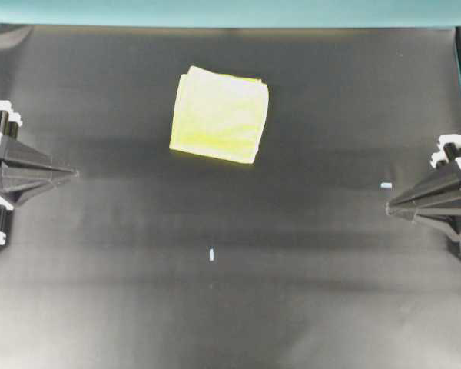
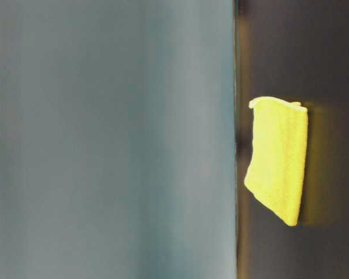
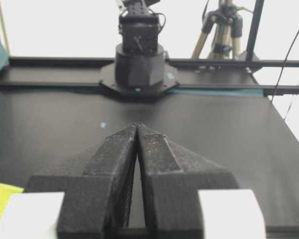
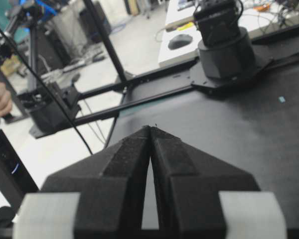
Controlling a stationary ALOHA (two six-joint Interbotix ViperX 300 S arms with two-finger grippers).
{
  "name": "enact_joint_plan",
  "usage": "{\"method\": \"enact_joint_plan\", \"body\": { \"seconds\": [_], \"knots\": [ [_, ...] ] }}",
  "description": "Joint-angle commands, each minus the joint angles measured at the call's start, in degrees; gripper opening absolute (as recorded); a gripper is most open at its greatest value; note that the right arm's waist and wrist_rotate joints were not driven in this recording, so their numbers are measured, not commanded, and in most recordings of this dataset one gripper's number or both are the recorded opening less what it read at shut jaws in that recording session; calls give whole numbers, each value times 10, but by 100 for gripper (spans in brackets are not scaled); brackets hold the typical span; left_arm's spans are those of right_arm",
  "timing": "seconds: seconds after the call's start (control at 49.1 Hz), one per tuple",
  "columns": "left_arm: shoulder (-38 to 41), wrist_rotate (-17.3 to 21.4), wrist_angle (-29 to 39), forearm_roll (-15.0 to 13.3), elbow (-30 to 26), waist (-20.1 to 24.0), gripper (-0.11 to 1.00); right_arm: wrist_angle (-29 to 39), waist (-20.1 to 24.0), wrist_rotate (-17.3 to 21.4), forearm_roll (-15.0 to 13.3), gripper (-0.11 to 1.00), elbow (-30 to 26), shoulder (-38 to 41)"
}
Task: Push a yellow cloth with the left arm to wipe the desk.
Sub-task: 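Move the left gripper forward to the left edge of the yellow cloth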
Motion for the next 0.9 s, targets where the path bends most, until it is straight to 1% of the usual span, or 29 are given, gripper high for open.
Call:
{"method": "enact_joint_plan", "body": {
  "seconds": [0.0, 0.02, 0.061, 0.081, 0.122, 0.163, 0.305, 0.509, 0.611, 0.652, 0.713, 0.774, 0.876],
  "knots": [
    [47, 0, 9, 25, -11, 7, 6, -4, 0, 0, 1, 3, -5, 8],
    [60, 0, 11, 25, -13, 9, 6, -4, 0, 0, 2, 3, -4, 9],
    [84, 0, 10, 25, -16, 12, 7, -2, 0, 0, 1, 8, -2, 11],
    [97, 0, 9, 25, -18, 14, 5, 0, 1, 0, 1, 8, -2, 11],
    [124, 0, 6, 25, -25, 18, 1, 4, 1, 0, 2, 3, -1, 13],
    [149, 0, 4, 25, -34, 26, 1, 8, 0, 0, 1, 0, -1, 14],
    [221, 0, -14, 25, -62, 64, 1, 16, 1, 0, 1, 0, -2, 14],
    [299, -1, -24, 25, -103, 129, 1, 24, 1, -1, 2, 0, 0, 15],
    [350, -3, -44, 25, -129, 155, 2, 27, 1, 0, 2, 0, 0, 15],
    [373, -5, -52, 25, -140, 161, 6, 27, 1, -1, 2, 0, 0, 15],
    [409, -10, -57, 25, -160, 170, 16, 27, 1, 0, 1, 0, 1, 15],
    [447, -15, -57, 25, -180, 178, 31, 27, 1, -1, 2, 0, 1, 15],
    [506, -18, -57, 25, -215, 185, 62, 27, 1, 0, 2, 0, 1, 15]
  ]
}}
